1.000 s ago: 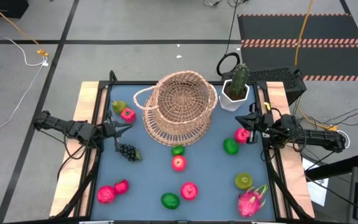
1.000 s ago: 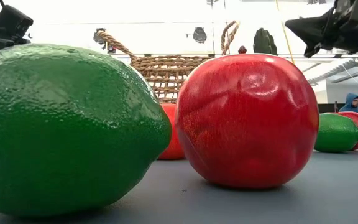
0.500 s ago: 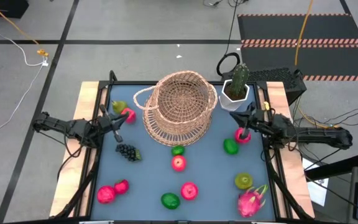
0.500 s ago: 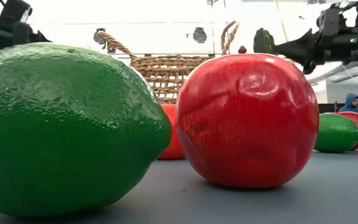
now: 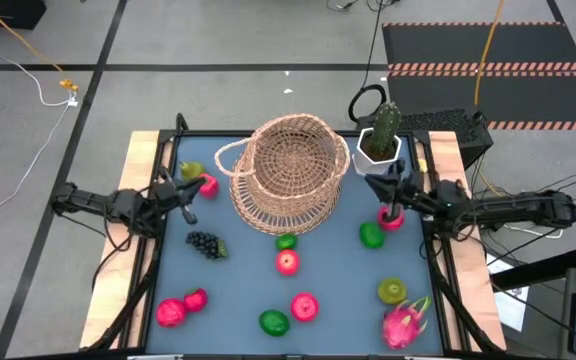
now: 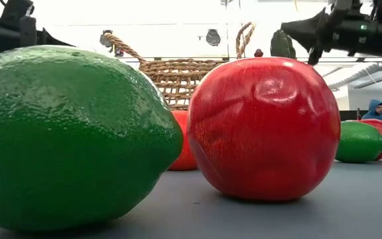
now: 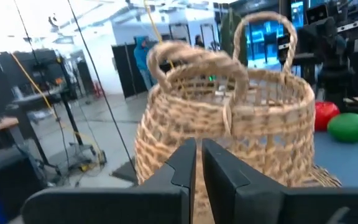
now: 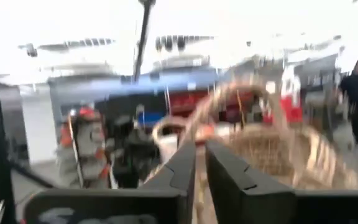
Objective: Build produce basket
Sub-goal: Put the apple into the basket
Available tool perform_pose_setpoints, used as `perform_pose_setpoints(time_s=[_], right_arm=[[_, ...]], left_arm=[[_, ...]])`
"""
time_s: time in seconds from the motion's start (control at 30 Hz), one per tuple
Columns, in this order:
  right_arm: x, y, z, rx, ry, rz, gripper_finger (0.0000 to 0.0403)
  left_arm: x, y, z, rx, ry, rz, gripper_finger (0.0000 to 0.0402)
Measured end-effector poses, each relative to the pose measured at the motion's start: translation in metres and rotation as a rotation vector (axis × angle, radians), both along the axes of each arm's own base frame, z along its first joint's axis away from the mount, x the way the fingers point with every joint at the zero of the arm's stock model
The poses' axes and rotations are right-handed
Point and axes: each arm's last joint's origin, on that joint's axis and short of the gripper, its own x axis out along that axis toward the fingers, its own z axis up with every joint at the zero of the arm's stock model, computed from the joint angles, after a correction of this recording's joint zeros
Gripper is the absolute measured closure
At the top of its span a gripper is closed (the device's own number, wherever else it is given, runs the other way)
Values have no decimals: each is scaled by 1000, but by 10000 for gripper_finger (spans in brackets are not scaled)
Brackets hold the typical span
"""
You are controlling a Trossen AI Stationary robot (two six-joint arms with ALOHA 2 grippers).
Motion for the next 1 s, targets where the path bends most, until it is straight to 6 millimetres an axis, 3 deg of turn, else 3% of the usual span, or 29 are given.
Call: perform_pose_setpoints(time_s=[0.1,0.23,0.4,0.53,0.7,1.0], right_arm=[[1,-2,1,-20,13,-21,336],[9,-7,0,-1,160,-48,284],[22,-14,10,45,358,-94,215],[30,-23,28,120,510,-272,179],[39,-28,57,93,588,-329,165],[52,-30,78,42,584,-317,164]], left_arm=[[-1,2,4,-6,-45,18,370],[-1,4,6,-40,-79,38,350],[2,7,4,-79,-85,69,283],[8,9,3,-106,-89,101,224],[15,10,-3,-163,-63,112,179],[20,9,-9,-103,49,124,172]])
